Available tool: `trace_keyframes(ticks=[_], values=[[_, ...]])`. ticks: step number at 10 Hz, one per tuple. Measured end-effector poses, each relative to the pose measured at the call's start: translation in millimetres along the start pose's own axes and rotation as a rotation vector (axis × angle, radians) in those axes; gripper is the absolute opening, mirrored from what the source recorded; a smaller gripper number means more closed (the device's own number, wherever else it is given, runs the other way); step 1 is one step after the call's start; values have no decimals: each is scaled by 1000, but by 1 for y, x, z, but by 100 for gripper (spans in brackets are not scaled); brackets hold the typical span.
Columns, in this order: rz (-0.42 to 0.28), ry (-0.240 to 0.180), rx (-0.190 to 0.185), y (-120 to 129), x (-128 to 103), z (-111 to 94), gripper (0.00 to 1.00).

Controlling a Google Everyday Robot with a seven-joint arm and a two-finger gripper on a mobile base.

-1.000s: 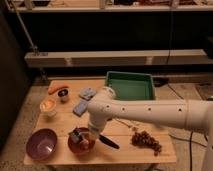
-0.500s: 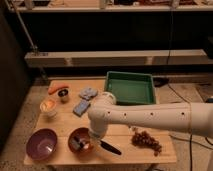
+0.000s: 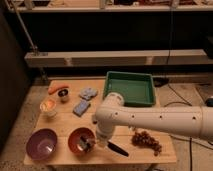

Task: Wipe red bowl with brush

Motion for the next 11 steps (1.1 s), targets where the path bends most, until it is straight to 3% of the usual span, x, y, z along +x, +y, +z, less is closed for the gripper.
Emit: trace_keyframes(ticks=[5, 11], values=[[38, 18, -29, 27, 7, -6, 0], [-26, 21, -26, 21, 47, -1, 0]])
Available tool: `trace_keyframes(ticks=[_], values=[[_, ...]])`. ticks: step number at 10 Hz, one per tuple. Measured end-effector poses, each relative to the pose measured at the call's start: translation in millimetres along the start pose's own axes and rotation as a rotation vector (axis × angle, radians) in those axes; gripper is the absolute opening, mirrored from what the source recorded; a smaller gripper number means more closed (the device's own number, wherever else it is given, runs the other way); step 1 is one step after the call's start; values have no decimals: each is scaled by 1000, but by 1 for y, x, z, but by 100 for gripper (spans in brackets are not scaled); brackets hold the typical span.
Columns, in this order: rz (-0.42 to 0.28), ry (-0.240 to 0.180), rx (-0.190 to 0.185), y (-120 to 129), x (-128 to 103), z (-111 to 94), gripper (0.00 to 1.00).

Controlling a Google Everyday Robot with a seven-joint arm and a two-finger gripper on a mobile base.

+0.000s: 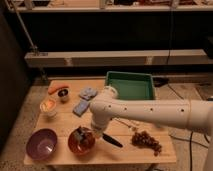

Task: Wipe red bowl with brush

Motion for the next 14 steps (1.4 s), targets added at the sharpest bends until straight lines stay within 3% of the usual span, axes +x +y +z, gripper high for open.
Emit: trace_keyframes(ticks=[4, 8, 11, 14], values=[[-48, -7, 7, -19, 8, 2, 0], [-74, -8, 8, -39, 0, -3, 0], [-63, -23, 11, -47, -22, -6, 0], [-19, -40, -1, -36, -45, -8, 0]])
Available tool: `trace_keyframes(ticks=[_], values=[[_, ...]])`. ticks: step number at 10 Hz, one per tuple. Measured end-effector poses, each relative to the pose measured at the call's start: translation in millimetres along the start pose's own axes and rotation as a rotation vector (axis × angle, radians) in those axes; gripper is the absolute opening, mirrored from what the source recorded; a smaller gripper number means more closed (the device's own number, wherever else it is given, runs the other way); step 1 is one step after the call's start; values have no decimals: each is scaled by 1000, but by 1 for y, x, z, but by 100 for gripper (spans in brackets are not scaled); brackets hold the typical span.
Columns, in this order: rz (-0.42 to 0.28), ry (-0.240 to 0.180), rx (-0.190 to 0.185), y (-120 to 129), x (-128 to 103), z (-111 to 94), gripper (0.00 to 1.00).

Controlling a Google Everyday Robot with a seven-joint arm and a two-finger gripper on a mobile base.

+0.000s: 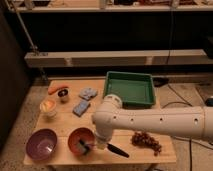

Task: Wipe red bowl with brush

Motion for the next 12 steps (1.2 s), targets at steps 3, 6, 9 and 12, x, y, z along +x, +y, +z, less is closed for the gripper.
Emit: trace_keyframes(ticks=[3, 6, 9, 12], values=[[38, -11, -13, 18, -7, -2, 0], [60, -17, -23, 47, 3, -2, 0], [53, -14, -21, 54, 22, 1, 0], [7, 6, -13, 44, 48, 3, 0]])
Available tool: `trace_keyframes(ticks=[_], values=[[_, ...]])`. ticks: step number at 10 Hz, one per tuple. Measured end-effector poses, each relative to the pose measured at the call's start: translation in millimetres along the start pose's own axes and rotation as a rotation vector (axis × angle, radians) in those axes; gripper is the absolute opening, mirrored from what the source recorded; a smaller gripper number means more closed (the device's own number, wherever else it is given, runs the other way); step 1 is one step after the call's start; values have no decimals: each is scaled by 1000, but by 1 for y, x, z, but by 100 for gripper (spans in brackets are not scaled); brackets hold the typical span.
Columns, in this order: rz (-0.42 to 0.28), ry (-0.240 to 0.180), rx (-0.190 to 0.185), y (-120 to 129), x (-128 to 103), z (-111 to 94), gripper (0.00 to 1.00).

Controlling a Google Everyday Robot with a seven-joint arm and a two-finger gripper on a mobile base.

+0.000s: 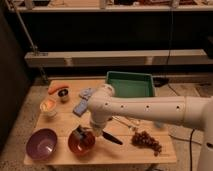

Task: Wipe red bowl with brush

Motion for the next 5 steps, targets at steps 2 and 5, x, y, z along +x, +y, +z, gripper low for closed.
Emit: trace_keyframes(ticks=[2, 5], values=[[-40, 11, 7, -15, 15, -1, 0], [-79, -4, 19, -42, 6, -2, 0]])
